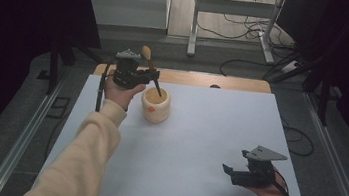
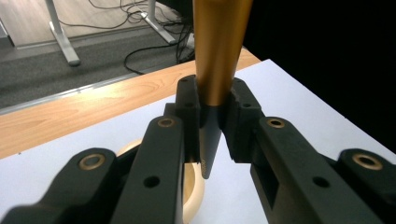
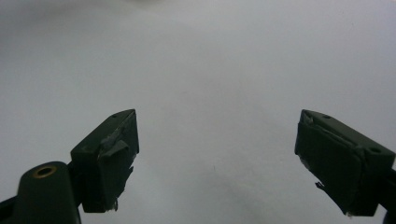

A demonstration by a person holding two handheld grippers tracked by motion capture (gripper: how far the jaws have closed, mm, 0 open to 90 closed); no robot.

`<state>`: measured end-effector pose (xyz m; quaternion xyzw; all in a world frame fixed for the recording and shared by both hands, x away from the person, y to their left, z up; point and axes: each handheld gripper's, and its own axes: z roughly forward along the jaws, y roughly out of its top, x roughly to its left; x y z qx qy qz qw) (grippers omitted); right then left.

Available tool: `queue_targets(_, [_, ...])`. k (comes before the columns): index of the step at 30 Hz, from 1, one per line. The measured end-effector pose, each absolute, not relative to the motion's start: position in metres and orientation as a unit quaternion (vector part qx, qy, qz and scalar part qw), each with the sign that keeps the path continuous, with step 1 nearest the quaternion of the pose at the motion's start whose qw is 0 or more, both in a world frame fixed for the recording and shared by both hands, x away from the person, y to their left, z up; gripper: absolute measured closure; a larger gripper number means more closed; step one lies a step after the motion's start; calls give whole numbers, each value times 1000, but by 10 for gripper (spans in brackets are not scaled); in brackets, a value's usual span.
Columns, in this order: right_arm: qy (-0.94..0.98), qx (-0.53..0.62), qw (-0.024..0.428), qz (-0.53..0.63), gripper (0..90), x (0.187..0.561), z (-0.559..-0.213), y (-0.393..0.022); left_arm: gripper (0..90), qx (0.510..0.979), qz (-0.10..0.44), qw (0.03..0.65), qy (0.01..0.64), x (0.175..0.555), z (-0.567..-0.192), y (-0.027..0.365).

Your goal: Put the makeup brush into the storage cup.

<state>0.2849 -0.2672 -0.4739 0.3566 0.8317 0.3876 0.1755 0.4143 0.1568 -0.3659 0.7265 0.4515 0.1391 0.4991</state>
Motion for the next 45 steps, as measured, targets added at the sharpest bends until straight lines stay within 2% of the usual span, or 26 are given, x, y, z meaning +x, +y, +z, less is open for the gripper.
queue_targets(23, [835, 355, 173, 384, 143, 284, -474, -266, 780, 733, 142, 472, 470, 435, -392, 162])
queue_targets(45, [841, 349, 173, 376, 145, 283, -476, -265, 776, 740, 131, 445, 487, 439, -428, 160])
